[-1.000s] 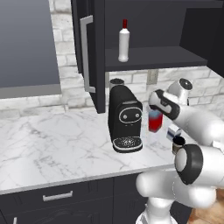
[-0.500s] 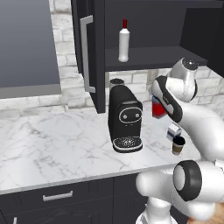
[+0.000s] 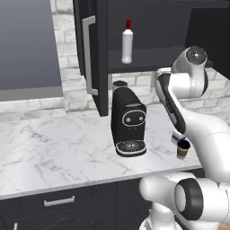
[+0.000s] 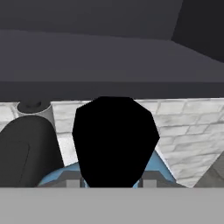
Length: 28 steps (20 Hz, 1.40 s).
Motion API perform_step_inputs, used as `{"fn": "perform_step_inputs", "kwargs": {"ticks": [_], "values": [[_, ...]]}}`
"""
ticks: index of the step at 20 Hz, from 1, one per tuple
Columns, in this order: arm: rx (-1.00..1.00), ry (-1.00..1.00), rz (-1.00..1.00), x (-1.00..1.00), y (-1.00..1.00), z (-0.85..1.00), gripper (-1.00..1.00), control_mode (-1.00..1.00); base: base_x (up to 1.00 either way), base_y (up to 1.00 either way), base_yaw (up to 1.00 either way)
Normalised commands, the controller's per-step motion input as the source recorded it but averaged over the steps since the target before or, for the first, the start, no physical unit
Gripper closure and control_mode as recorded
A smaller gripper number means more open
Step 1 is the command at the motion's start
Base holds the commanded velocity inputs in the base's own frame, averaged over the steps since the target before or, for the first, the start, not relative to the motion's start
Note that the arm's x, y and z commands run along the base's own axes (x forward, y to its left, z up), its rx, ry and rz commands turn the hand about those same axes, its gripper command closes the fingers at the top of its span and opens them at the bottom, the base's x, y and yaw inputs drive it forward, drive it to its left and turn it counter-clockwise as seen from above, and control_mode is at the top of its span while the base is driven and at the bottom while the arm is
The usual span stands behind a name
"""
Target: Sort all alcoholic drinks to one cabinet, and non-alcoholic drinks to the other.
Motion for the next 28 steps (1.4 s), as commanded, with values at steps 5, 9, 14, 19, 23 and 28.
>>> {"fn": "perform_step_inputs", "kwargs": {"ticks": [5,9,14,19,23,28], "values": [[0.00,-0.15,-0.18,-0.19,0.02,0.93,1.00,-1.00,0.00,0.00,0.00],[0.00,-0.12,-0.12,-0.03,0.02,0.66,1.00,-1.00,0.00,0.00,0.00],[0.00,-0.15,-0.07,-0.04,0.00,0.50,1.00,-1.00,0.00,0.00,0.00],[0.00,-0.19,-0.04,0.00,0.00,0.45,1.00,-1.00,0.00,0.00,0.00],[0.00,-0.15,-0.02,0.02,0.00,0.26,1.00,-1.00,0.00,0.00,0.00],[0.00,-0.02,0.00,0.34,0.00,0.00,1.00,-1.00,0.00,0.00,0.00]]}}
